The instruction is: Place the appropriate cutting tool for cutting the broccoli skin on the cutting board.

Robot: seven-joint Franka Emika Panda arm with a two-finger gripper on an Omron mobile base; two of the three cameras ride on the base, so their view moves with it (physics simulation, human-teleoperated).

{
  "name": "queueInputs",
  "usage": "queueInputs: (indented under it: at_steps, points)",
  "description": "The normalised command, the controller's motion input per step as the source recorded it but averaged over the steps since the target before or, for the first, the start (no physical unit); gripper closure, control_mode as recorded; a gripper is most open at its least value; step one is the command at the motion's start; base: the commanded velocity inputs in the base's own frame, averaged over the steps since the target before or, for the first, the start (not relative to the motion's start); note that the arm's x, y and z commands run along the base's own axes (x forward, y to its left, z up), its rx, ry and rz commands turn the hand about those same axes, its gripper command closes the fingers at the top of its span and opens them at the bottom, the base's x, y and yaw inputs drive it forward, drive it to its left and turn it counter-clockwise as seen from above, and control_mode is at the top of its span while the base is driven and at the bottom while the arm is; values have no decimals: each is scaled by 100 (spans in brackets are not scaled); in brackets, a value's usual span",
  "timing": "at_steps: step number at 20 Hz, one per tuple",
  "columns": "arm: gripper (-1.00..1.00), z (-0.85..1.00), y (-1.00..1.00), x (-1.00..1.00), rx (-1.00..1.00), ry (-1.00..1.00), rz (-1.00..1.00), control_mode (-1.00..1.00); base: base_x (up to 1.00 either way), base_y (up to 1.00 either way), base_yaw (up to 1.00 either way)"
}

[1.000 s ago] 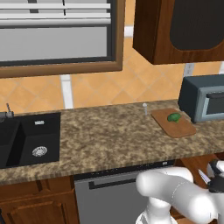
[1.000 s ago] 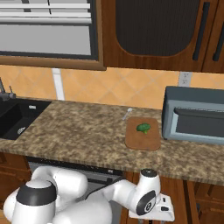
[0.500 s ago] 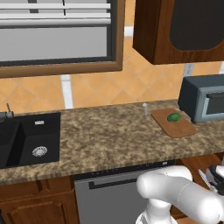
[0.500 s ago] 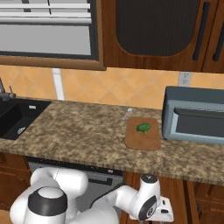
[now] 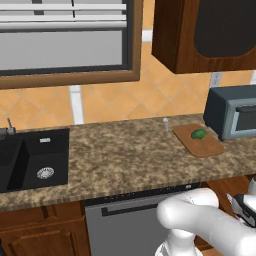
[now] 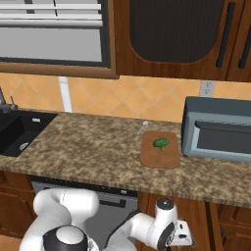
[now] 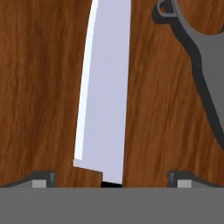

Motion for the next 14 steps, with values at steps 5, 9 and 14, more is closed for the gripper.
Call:
queueInputs:
  at_steps: [5,9,14]
  points:
    - [-100,-37,0,17,2,-2,10,-100,0,0,0]
    - [-100,-49,0,0,4,-1,9,-100,0,0,0]
    - [100,-65,2,-2,1,0,7,-100,0,0,0]
